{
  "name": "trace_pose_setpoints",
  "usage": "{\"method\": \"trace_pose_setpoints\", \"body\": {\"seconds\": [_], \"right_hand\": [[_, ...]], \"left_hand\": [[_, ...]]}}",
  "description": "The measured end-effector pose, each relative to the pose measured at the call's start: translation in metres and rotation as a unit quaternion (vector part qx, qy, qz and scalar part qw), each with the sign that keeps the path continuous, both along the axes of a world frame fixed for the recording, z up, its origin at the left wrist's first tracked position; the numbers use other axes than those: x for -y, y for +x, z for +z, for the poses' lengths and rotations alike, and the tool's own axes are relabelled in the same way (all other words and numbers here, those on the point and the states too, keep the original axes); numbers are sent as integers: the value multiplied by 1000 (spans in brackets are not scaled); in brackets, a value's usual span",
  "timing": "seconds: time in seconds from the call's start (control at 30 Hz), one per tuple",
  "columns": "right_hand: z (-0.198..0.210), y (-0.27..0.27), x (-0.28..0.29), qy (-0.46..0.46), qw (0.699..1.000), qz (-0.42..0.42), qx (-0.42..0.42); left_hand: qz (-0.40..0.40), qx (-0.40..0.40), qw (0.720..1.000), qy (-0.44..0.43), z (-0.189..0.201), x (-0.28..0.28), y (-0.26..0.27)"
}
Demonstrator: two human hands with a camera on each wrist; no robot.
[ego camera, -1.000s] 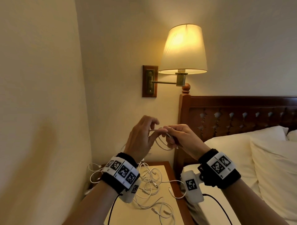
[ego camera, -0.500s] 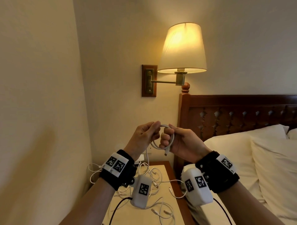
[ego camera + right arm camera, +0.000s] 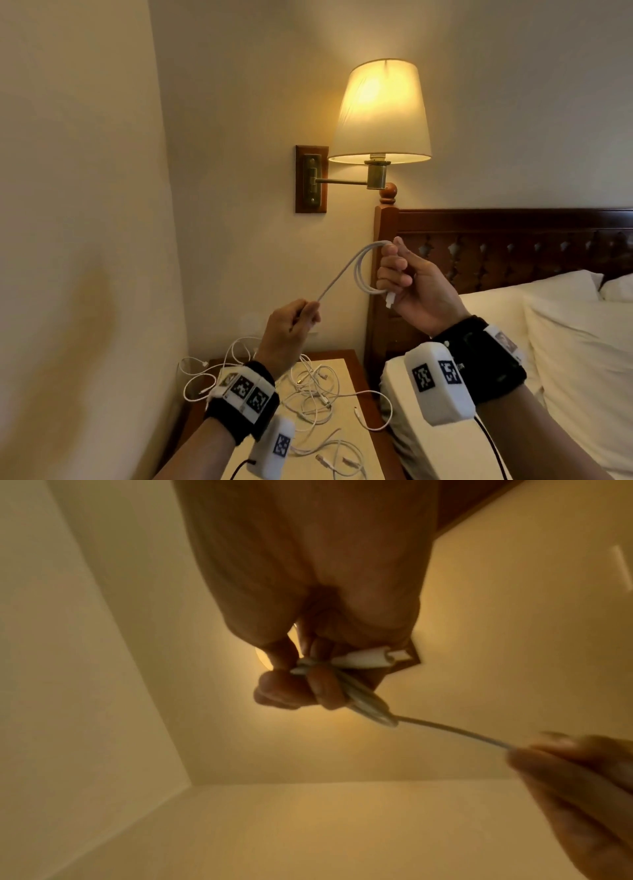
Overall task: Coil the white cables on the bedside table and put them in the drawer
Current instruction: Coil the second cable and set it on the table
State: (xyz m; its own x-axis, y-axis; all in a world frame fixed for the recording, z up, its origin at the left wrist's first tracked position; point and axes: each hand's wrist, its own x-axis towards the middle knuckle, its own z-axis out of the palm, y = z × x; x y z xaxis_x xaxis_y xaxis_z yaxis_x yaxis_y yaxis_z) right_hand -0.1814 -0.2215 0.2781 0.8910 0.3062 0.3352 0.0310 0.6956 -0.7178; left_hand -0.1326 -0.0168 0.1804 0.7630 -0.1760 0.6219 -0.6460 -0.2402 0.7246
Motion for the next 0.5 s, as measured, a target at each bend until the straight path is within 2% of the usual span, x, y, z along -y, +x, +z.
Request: {"method": "trace_pose_setpoints", "body": {"seconds": [0.1,0.17,0.23,0.3,0.37,0.5], "right_hand": [[10,1,8,-21,998,-51,8],[13,4,11,-42,996,-75,13],[13,6,11,-96,991,-91,36],[8,8,6,-200,968,-128,87],[3,6,-1,-299,929,-166,141],[4,-1,-7,-390,873,-214,200]], "left_hand": [[66,28,994,86,-22,7,-2],[87,53,980,171,-20,13,-15],[72,86,945,309,-5,21,-35],[72,162,898,403,17,29,-52],[94,243,873,412,39,33,-63],[118,358,860,344,70,27,-64]]}}
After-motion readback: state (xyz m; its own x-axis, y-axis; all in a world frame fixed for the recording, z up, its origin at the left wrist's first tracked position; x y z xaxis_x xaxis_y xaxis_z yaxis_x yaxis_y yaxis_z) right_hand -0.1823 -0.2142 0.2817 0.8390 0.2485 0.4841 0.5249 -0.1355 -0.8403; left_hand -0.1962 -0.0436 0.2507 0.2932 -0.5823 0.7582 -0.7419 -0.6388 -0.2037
